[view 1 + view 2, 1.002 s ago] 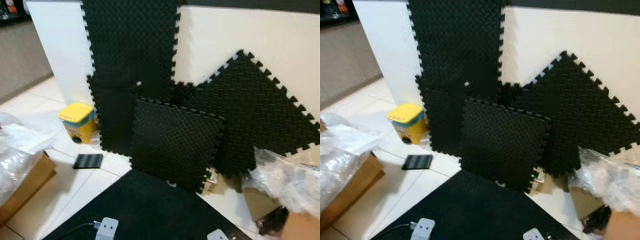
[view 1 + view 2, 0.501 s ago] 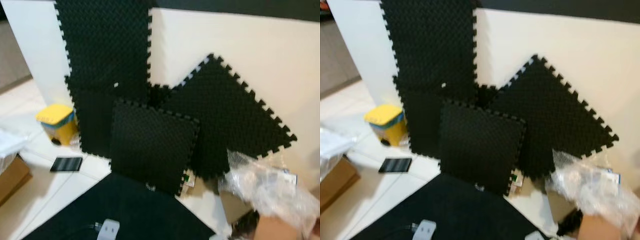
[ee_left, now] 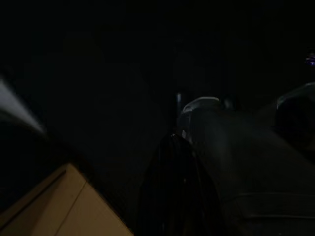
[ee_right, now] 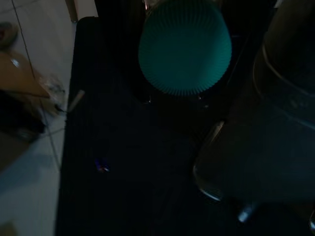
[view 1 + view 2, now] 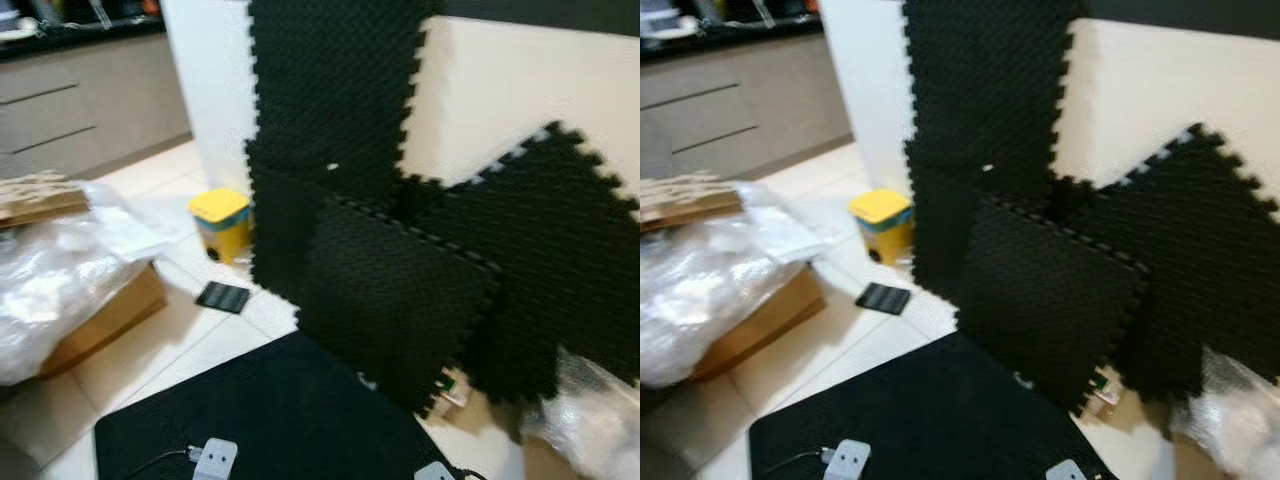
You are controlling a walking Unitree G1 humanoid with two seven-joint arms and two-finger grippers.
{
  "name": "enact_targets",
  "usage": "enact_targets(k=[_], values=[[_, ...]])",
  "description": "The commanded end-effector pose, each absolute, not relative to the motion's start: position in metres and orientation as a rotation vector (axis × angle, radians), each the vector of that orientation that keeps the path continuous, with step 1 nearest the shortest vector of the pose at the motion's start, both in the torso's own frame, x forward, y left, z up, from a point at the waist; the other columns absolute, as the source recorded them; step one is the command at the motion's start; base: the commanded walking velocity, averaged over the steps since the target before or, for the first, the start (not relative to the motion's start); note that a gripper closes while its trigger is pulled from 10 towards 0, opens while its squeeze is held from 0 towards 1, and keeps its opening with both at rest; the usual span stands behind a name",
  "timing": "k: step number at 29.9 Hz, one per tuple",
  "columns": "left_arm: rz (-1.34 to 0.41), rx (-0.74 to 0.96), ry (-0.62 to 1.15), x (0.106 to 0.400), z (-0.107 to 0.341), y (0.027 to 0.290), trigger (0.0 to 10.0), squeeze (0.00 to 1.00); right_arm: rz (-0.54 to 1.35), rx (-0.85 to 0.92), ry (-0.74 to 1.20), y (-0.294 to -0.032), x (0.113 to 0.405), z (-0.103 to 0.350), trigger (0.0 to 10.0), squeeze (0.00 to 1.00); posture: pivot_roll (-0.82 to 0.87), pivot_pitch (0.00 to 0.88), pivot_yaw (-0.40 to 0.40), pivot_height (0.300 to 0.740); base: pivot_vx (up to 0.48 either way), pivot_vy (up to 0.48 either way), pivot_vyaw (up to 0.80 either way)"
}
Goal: Restocking fridge
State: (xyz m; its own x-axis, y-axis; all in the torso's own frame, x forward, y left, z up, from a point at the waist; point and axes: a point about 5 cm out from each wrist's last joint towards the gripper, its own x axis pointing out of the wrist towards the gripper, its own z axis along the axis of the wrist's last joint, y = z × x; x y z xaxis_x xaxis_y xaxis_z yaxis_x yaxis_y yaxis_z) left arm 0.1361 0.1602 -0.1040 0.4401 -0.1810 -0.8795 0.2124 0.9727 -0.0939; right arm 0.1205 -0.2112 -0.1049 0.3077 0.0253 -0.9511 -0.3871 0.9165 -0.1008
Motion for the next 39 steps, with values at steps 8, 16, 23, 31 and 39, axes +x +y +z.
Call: enact_targets(k=[8, 16, 23, 31, 39], values=[[-0.255, 0.036, 1.137, 0.1244, -0.1082, 0.1600, 10.0, 0.00, 0.296, -0.306, 1.224, -0.2067, 0.1230, -0.1046, 10.0, 0.00, -0.04, 0.000, 0.000, 0.740, 0.000, 0.000, 0.77], [-0.253, 0.033, 1.143, 0.1229, -0.1087, 0.1599, 10.0, 0.00, 0.311, -0.290, 1.224, -0.2062, 0.1239, -0.1041, 10.0, 0.00, -0.04, 0.000, -0.001, 0.740, 0.000, 0.000, 0.77], [-0.254, 0.033, 1.143, 0.1228, -0.1088, 0.1596, 10.0, 0.00, 0.326, -0.280, 1.224, -0.2054, 0.1245, -0.1039, 10.0, 0.00, -0.04, 0.000, -0.002, 0.740, 0.000, 0.000, 0.77], [-0.256, 0.032, 1.143, 0.1233, -0.1086, 0.1594, 10.0, 0.00, 0.352, -0.266, 1.226, -0.2032, 0.1248, -0.1038, 10.0, 0.00, -0.04, 0.000, -0.002, 0.740, 0.000, 0.000, 0.77], [-0.257, 0.033, 1.148, 0.1227, -0.1088, 0.1597, 10.0, 0.00, 0.366, -0.259, 1.233, -0.2041, 0.1233, -0.1039, 10.0, 0.00, -0.04, 0.000, -0.001, 0.740, 0.000, 0.000, 0.77]])
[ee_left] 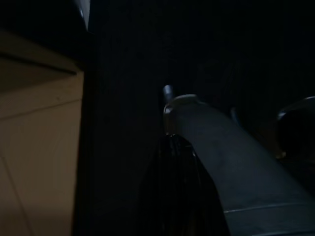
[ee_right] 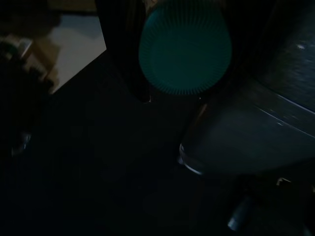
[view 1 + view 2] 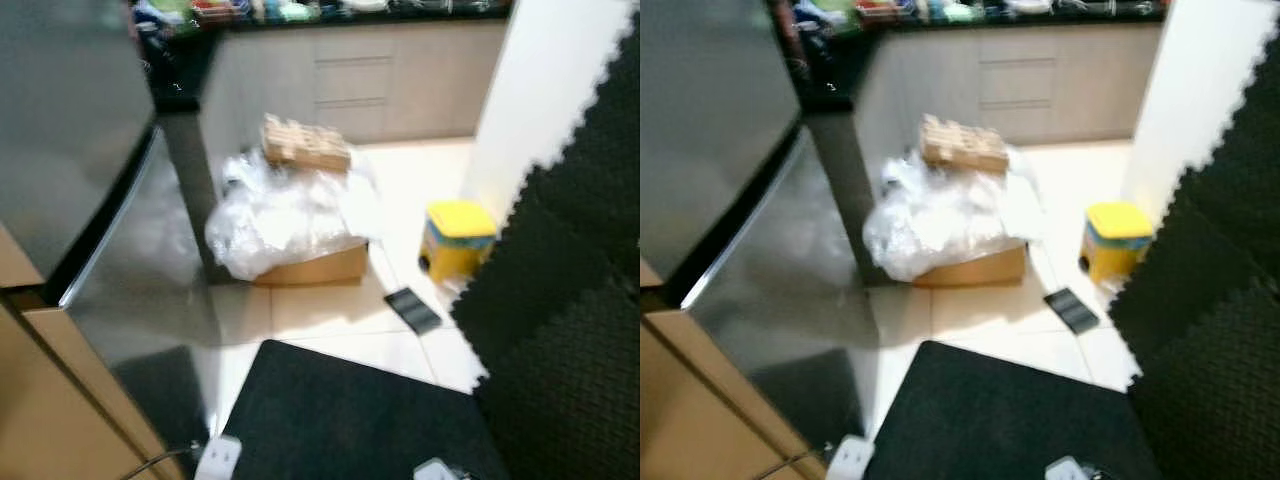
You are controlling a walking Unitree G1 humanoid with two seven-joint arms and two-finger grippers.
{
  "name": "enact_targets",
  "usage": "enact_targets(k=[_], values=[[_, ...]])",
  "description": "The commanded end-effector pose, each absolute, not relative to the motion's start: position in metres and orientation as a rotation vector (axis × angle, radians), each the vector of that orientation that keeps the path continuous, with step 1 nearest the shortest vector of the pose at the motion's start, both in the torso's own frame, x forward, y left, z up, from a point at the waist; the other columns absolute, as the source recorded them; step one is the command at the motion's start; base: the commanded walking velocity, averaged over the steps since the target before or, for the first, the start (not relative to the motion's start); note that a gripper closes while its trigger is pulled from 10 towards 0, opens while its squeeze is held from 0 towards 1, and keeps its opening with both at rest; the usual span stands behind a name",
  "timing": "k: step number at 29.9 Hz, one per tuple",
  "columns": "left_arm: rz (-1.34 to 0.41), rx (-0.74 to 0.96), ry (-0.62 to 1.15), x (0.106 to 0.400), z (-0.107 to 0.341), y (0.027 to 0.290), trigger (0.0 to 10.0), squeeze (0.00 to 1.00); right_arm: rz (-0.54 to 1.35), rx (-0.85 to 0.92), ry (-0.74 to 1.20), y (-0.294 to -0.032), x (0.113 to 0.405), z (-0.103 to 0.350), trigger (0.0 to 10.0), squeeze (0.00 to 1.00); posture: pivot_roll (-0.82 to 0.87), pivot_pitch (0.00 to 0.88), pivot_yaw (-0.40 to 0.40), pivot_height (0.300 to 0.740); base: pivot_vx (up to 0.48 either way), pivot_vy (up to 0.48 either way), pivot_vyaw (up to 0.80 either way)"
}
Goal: Restocking fridge
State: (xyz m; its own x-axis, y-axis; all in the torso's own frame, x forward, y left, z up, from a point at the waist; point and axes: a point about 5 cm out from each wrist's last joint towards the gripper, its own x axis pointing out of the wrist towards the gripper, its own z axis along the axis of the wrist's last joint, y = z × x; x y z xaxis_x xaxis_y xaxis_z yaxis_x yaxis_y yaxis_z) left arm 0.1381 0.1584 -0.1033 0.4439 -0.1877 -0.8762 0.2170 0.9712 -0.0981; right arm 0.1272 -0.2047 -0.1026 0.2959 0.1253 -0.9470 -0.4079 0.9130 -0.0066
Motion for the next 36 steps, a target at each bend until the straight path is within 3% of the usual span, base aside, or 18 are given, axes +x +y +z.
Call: enact_targets(k=[1, 36], values=[[-0.257, 0.033, 1.148, 0.1227, -0.1088, 0.1597, 10.0, 0.00, 0.367, -0.259, 1.233, -0.2042, 0.1232, -0.1039, 10.0, 0.00, -0.04, 0.000, -0.001, 0.740, 0.000, 0.000, 0.77], [-0.264, 0.044, 1.163, 0.1205, -0.1096, 0.1601, 10.0, 0.00, 0.409, -0.295, 1.245, -0.2052, 0.1207, -0.1042, 10.0, 0.00, -0.04, 0.000, -0.002, 0.740, 0.000, 0.000, 0.77]])
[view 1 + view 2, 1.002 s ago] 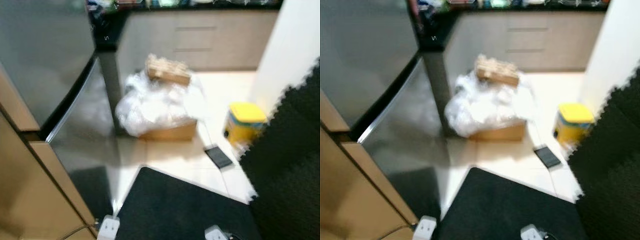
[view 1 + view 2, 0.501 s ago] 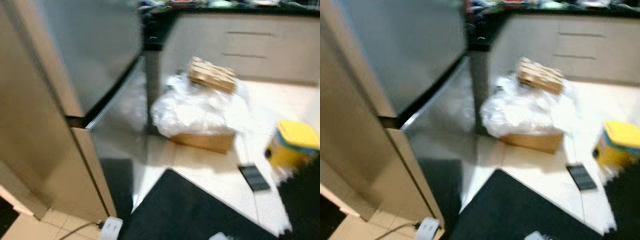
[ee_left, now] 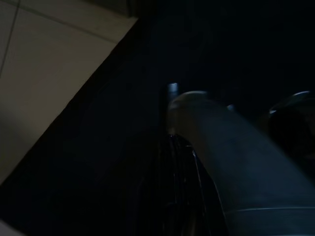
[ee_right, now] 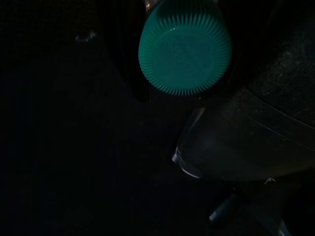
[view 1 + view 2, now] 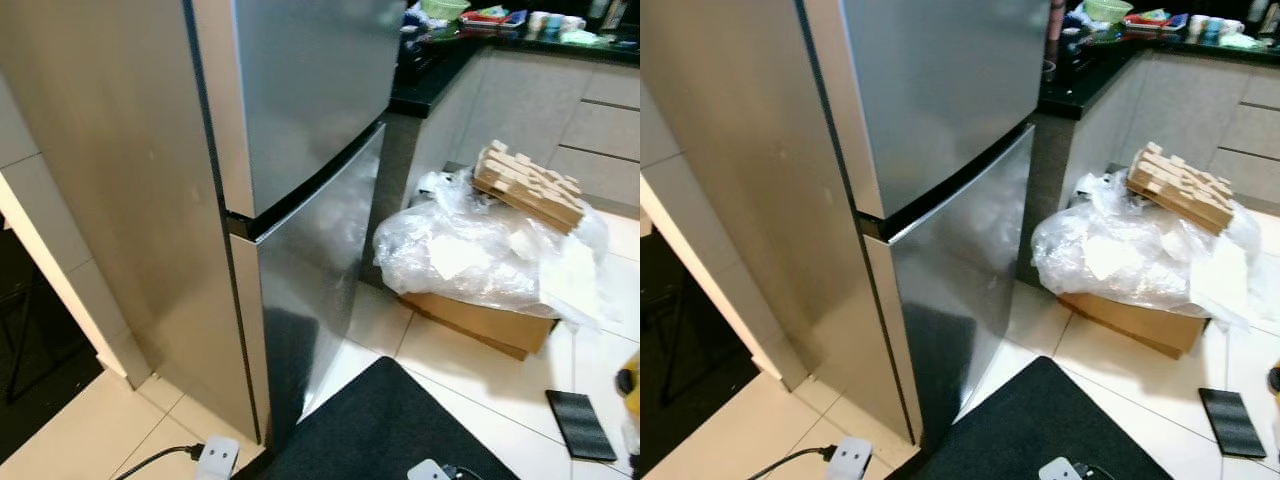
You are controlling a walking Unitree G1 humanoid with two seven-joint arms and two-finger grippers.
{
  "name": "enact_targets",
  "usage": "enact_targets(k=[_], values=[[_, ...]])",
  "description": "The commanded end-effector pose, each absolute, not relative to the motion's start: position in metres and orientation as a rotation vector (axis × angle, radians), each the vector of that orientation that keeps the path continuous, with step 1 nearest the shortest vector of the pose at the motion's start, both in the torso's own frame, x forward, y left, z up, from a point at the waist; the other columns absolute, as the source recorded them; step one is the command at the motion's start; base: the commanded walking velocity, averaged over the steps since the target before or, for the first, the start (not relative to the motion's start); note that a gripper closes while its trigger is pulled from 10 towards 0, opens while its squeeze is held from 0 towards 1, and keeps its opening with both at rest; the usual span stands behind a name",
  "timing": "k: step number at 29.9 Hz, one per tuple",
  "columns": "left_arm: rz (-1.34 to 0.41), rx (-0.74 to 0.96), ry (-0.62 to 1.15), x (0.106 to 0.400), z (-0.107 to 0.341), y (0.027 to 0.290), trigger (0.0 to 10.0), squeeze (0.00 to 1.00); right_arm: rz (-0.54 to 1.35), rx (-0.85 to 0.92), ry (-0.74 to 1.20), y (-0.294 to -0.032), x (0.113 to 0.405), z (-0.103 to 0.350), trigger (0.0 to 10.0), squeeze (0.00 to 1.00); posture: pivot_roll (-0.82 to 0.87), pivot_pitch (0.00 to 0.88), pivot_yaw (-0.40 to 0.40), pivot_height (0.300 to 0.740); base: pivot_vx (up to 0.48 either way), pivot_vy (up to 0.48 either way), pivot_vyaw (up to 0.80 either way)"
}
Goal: Restocking fridge
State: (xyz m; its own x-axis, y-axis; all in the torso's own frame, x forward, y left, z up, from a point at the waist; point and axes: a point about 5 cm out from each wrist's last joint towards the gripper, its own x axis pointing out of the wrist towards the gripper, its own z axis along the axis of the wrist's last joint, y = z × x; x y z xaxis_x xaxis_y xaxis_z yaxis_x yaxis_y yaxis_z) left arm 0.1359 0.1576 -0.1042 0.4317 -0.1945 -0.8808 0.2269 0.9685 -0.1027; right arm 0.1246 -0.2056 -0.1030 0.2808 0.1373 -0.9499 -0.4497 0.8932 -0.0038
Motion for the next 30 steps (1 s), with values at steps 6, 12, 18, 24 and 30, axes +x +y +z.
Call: enact_targets(k=[6, 12, 18, 24, 30], values=[[-0.265, 0.043, 1.166, 0.1199, -0.1099, 0.1597, 10.0, 0.00, 0.414, -0.291, 1.244, -0.2047, 0.1204, -0.1043, 10.0, 0.00, -0.04, 0.000, -0.002, 0.740, 0.000, 0.000, 0.77], [-0.263, 0.042, 1.171, 0.1188, -0.1102, 0.1602, 10.0, 0.00, 0.364, -0.301, 1.237, -0.2083, 0.1199, -0.1044, 10.0, 0.00, -0.04, 0.000, 0.000, 0.740, 0.000, 0.000, 0.64], [-0.280, 0.041, 1.175, 0.1186, -0.1102, 0.1595, 10.0, 0.00, 0.360, -0.325, 1.254, -0.2099, 0.1192, -0.1047, 10.0, 0.00, -0.04, 0.000, 0.000, 0.740, 0.000, -0.079, 0.00], [-0.273, 0.038, 1.172, 0.1193, -0.1100, 0.1593, 10.0, 0.00, 0.357, -0.328, 1.253, -0.2094, 0.1194, -0.1048, 10.0, 0.00, -0.04, 0.000, 0.000, 0.740, 0.000, -0.472, 0.00], [-0.230, 0.037, 1.157, 0.1219, -0.1092, 0.1629, 10.0, 0.00, 0.353, -0.328, 1.252, -0.2100, 0.1197, -0.1046, 10.0, 0.00, -0.05, 0.000, -0.001, 0.740, 0.000, -0.079, 0.00]])
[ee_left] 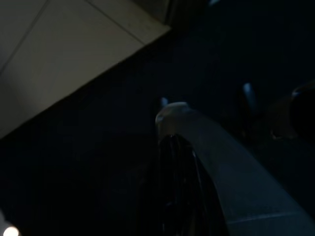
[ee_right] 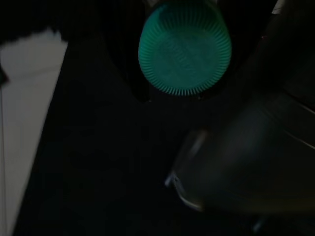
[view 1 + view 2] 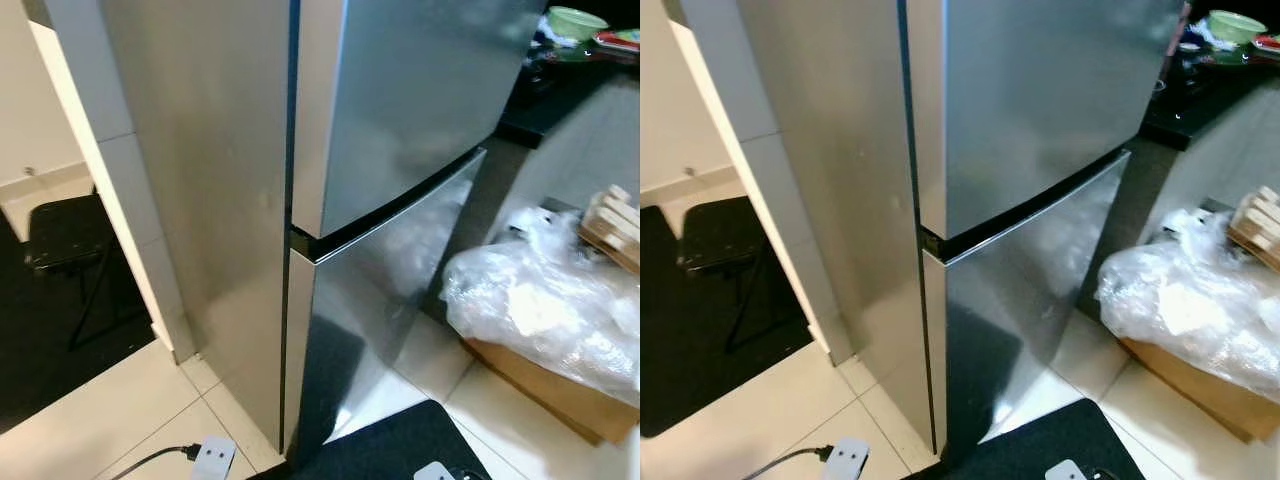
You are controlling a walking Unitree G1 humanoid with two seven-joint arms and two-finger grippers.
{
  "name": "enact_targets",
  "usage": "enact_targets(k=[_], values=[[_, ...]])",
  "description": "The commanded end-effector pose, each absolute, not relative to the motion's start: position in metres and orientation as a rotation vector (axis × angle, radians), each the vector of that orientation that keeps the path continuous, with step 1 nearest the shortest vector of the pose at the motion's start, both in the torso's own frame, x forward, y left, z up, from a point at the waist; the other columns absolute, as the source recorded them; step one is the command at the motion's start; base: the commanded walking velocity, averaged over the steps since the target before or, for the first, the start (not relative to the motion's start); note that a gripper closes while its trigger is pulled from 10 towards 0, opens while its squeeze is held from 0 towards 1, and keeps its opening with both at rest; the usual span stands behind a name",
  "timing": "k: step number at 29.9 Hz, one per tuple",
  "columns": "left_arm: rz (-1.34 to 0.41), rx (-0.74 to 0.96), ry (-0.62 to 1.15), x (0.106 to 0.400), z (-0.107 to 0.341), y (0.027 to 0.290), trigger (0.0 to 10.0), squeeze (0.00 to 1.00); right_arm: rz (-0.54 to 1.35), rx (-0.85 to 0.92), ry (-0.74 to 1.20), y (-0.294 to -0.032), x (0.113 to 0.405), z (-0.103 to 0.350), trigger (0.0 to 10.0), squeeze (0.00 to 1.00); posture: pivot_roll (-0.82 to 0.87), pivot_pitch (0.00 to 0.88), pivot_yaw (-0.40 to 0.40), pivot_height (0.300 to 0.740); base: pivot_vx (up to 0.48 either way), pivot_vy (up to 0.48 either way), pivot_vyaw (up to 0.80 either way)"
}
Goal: Restocking fridge
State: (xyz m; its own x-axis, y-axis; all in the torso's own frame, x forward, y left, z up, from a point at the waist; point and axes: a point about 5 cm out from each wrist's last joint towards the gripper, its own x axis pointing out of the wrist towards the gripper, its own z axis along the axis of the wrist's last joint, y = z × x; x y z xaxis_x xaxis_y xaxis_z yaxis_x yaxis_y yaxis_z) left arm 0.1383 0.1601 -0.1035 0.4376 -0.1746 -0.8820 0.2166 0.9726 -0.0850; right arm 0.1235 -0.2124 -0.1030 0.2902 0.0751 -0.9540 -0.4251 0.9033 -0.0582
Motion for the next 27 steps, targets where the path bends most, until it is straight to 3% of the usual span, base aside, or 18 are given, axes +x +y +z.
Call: enact_targets(k=[1, 7, 16, 17, 18, 27], values=[[-0.227, 0.039, 1.156, 0.122, -0.109, 0.163, 10.0, 0.00, 0.352, -0.328, 1.252, -0.210, 0.120, -0.105, 10.0, 0.00, -0.05, 0.000, -0.001, 0.740, 0.000, 0.000, 0.00], [-0.176, 0.018, 1.129, 0.124, -0.108, 0.171, 10.0, 0.00, 0.346, -0.331, 1.248, -0.212, 0.121, -0.104, 10.0, 0.00, -0.05, 0.000, -0.001, 0.740, 0.000, 0.000, 0.00], [0.047, -0.166, 0.851, 0.157, -0.086, 0.213, 10.0, 0.00, 0.334, -0.338, 1.239, -0.216, 0.124, -0.102, 10.0, 0.00, -0.05, 0.000, -0.001, 0.740, 0.000, 0.000, 0.00], [0.072, -0.211, 0.802, 0.161, -0.081, 0.222, 10.0, 0.84, 0.333, -0.339, 1.240, -0.216, 0.123, -0.102, 10.0, 0.00, -0.05, 0.000, -0.010, 0.740, 0.000, 0.000, 0.00], [0.079, -0.245, 0.758, 0.164, -0.077, 0.228, 10.0, 1.00, 0.333, -0.340, 1.240, -0.217, 0.123, -0.102, 10.0, 0.00, -0.05, 0.000, -0.010, 0.740, 0.000, 0.000, 0.00], [-0.167, -0.448, 0.408, 0.205, -0.032, 0.251, 10.0, 1.00, 0.333, -0.342, 1.238, -0.220, 0.125, -0.101, 10.0, 0.00, -0.05, 0.000, -0.015, 0.740, 0.000, 0.000, 0.00]])
